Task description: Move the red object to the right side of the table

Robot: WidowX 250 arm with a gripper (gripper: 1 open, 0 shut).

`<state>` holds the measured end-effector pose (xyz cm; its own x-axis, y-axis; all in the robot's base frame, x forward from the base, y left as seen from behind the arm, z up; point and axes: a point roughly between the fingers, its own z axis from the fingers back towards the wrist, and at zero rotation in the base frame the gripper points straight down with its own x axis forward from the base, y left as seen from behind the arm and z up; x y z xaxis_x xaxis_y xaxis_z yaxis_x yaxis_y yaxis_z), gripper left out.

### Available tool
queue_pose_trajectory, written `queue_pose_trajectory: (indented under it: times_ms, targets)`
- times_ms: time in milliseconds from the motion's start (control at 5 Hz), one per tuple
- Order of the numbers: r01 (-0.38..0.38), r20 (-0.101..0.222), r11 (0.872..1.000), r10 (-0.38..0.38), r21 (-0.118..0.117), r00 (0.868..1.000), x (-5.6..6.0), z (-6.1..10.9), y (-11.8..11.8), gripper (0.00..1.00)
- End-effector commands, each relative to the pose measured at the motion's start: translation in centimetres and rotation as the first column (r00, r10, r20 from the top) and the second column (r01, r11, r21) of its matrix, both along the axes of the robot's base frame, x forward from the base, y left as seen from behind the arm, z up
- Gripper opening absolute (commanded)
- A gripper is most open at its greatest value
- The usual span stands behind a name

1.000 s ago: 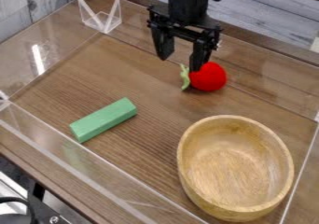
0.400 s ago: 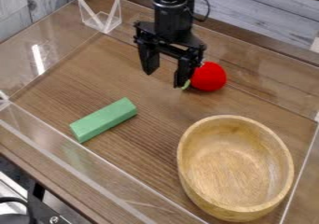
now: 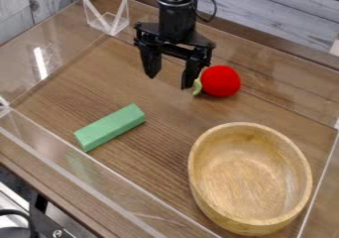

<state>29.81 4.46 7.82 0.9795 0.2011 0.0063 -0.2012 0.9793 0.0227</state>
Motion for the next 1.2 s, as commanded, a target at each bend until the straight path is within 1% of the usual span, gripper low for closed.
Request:
queue_pose_trajectory:
  times_ms: [0,200,400,600,800,1000]
  targets:
    - [0.022,0.045,1.0,-0.023,0.021,0.999,1.0,0.7,1.7,1.0]
    - [0.049,0.055,0.998,-0.05,0.034,0.997,1.6,0.5,3.7,1.0]
    - [0.053,0.072,0.997,-0.057,0.056,0.996,1.8,0.6,5.7,1.0]
    - [0.056,0.074,0.996,-0.061,0.066,0.995,2.1,0.3,6.9,1.0]
    - [0.048,0.053,0.998,-0.05,0.045,0.997,2.1,-1.0,6.4,1.0]
    - [-0.025,0.049,1.0,0.025,-0.001,0.998,2.7,-1.5,4.7,1.0]
